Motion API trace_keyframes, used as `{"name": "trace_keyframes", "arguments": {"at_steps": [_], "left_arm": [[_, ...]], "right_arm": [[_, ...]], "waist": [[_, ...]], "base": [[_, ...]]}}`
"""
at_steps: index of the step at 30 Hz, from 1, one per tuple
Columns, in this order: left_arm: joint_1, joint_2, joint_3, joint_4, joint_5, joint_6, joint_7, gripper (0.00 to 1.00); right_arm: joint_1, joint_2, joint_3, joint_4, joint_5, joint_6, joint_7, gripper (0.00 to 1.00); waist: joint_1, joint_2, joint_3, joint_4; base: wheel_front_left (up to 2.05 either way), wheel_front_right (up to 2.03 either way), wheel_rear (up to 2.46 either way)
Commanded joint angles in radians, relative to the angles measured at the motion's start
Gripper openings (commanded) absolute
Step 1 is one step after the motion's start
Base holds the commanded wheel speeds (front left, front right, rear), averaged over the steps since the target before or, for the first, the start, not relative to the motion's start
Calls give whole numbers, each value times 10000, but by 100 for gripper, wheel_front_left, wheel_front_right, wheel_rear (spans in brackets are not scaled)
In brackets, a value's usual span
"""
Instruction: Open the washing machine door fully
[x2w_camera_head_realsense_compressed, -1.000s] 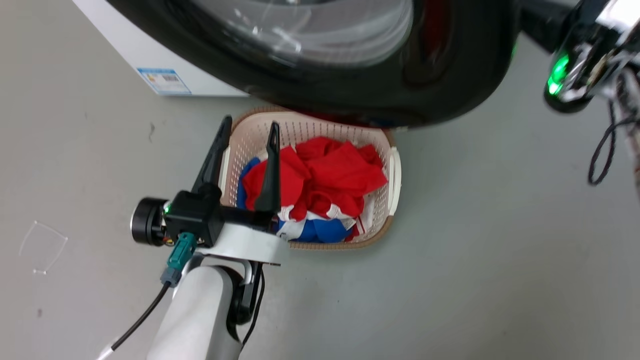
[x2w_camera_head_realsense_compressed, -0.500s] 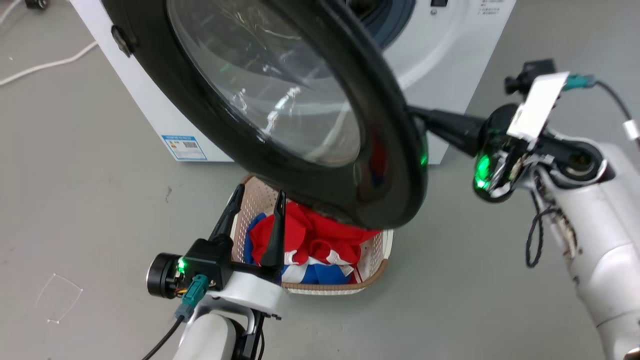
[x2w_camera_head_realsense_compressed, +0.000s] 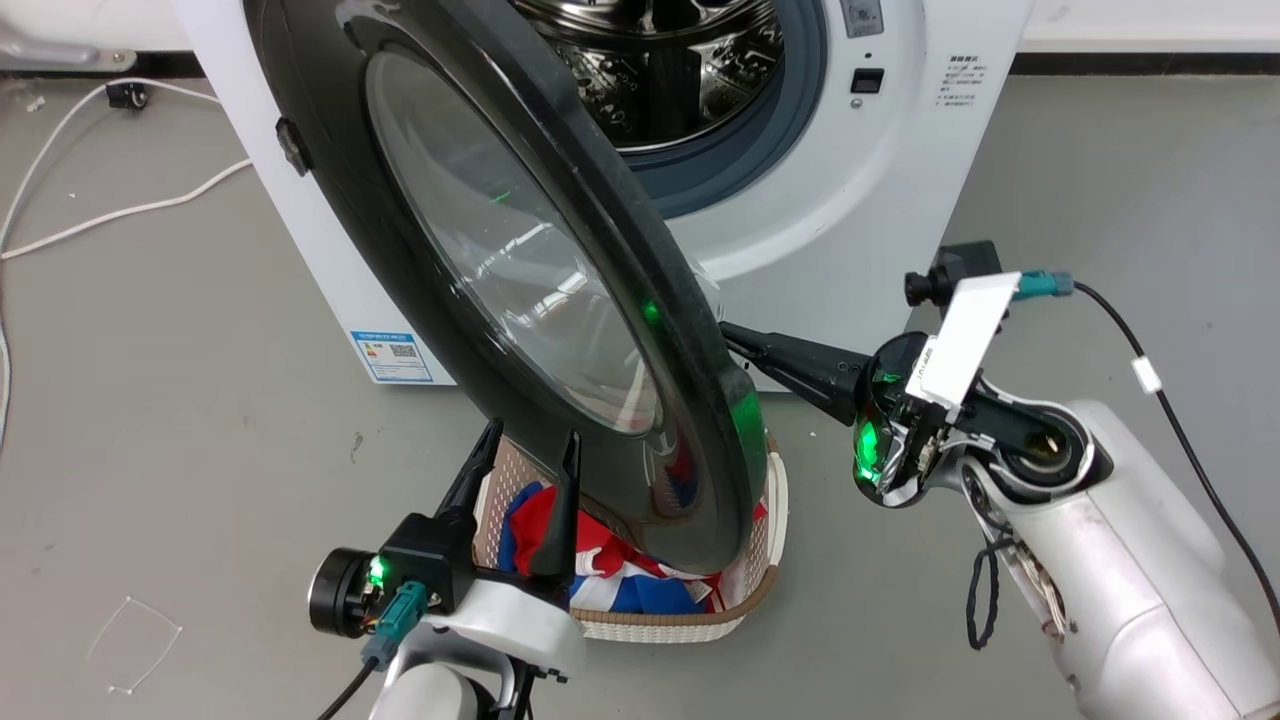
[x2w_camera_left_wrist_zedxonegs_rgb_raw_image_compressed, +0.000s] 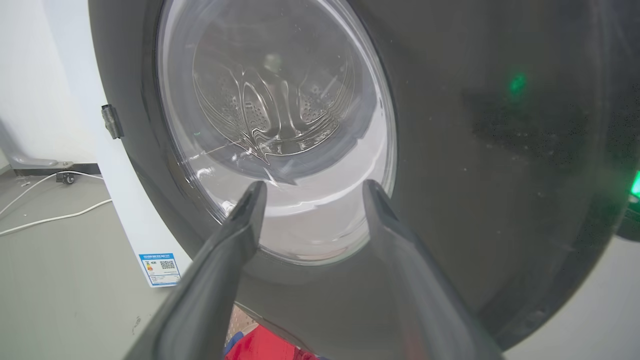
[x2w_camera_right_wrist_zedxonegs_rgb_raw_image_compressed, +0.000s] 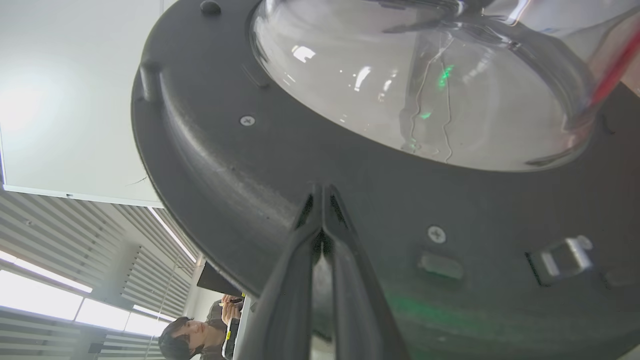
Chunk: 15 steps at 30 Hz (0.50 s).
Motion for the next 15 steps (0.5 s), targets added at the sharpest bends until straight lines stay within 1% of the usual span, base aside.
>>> {"name": "trace_keyframes", "arguments": {"at_steps": [1, 4, 5, 7, 12, 15], "left_arm": [[135, -7, 48, -1, -27, 14, -25, 100], [172, -7, 97, -27, -57, 56, -25, 100], [209, -7, 151, -15, -65, 83, -25, 100], [258, -5, 212, 14, -58, 81, -25, 100], [312, 6, 373, 60, -45, 110, -25, 100], [352, 44, 481, 87, -36, 116, -25, 100]], "right_arm": [[353, -104, -229, -224, -330, 4, -1136, 0], [648, -236, -598, -440, -758, 4, -2524, 0], [919, -319, -873, -670, -956, 4, -3330, 0], [1287, -510, -1197, -974, -1156, 4, -4080, 0], [2575, -975, -2003, -1773, -1405, 3, -5500, 0], [3391, -1378, -2313, -2309, -1791, 4, -6231, 0]], "waist": [[2, 0, -34, -75], [2, 0, -38, -177], [2, 0, -52, -260], [2, 0, -108, -338], [2, 0, -235, -579], [2, 0, -291, -735]], "base": [[0, 0, 0], [0, 0, 0], [0, 0, 0], [0, 0, 0], [0, 0, 0], [0, 0, 0]]}}
